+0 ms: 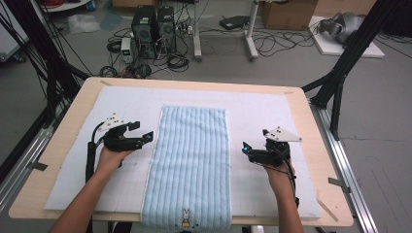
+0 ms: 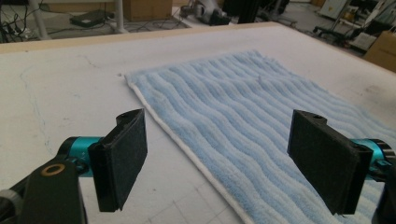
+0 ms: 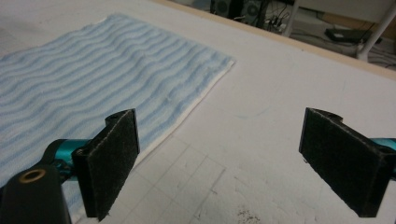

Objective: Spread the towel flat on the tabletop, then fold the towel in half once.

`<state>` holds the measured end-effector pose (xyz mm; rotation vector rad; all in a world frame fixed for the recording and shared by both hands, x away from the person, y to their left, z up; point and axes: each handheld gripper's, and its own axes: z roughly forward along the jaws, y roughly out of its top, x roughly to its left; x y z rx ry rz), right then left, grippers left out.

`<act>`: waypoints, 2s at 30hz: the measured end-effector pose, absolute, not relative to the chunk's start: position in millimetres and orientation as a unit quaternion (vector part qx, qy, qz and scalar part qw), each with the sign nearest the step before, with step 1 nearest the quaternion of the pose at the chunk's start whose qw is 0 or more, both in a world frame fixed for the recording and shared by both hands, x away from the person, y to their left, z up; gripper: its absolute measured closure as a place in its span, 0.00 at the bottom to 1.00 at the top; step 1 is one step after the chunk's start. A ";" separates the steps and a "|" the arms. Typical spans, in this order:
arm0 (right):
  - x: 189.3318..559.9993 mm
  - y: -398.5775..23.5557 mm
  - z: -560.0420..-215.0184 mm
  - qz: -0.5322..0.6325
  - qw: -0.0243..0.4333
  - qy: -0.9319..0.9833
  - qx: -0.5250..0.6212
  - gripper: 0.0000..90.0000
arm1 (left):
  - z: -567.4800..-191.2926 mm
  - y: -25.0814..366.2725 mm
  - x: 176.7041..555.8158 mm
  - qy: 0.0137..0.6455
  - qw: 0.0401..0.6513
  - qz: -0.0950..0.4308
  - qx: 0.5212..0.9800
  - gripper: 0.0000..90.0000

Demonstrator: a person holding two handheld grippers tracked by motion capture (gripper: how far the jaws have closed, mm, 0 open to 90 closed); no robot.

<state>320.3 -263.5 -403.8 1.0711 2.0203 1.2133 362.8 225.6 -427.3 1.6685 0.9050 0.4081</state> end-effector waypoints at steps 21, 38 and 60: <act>324.2 -261.3 -409.0 0.443 0.259 0.759 0.402 0.13 | -429.4 232.7 367.2 0.416 0.561 0.161 0.698 0.23; 325.9 -265.0 -409.9 0.453 0.240 0.756 0.406 0.13 | -426.4 227.3 388.1 0.432 0.544 0.144 0.705 0.23; 329.6 -262.4 -413.3 0.457 0.222 0.758 0.410 0.13 | -433.4 189.6 466.4 0.483 0.471 0.130 0.727 0.31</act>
